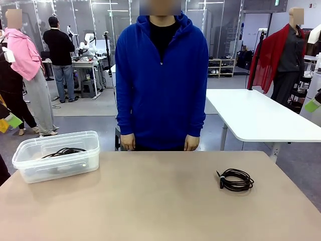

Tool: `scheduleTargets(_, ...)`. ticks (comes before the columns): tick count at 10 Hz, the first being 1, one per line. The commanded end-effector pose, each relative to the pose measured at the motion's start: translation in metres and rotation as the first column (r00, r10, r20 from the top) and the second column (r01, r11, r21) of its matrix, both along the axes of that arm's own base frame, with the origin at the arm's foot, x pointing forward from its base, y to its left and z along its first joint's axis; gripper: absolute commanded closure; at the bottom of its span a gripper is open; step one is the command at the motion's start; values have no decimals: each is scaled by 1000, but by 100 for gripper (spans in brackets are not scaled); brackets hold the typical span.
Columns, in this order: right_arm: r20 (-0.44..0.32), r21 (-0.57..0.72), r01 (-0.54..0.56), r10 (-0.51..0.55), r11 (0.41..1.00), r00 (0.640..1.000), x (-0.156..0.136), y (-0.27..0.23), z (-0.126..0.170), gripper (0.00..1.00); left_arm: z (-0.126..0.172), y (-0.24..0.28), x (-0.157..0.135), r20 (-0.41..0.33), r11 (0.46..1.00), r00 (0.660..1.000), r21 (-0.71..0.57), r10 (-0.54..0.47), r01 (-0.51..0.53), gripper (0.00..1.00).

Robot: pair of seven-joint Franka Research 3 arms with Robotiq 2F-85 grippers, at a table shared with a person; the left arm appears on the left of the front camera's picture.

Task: Organize and store the cables.
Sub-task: Place the USB Extension Cable into the Organizing box.

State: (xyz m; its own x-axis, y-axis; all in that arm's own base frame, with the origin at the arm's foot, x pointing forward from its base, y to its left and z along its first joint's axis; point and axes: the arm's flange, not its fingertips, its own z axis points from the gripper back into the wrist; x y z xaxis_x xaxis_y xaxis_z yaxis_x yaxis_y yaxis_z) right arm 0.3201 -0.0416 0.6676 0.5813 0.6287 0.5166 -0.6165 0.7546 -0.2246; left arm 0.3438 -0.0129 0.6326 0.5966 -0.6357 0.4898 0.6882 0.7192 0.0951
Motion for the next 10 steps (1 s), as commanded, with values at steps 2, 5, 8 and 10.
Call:
scheduleTargets(2, -108, 18, 172, -170, 985, 980, 17, 13, 0, 0, 3, -1, 3, 4, 1000, 1000, 5, 22, -22, 0)
scheduleTargets(5, -217, 54, 262, -245, 963, 945, 42, 31, 0, 0, 3, -1, 3, 4, 1000, 1000, 5, 22, -22, 0)
scheduleTargets(8, -254, -22, 320, -315, 947, 914, 75, 57, -10, 0, 3, -1, 3, 4, 1000, 1000, 5, 22, -22, 0)
scheduleTargets(10, -274, -46, 360, -358, 932, 893, 102, 76, -34, 0, 3, -1, 3, 4, 1000, 1000, 5, 22, -22, 0)
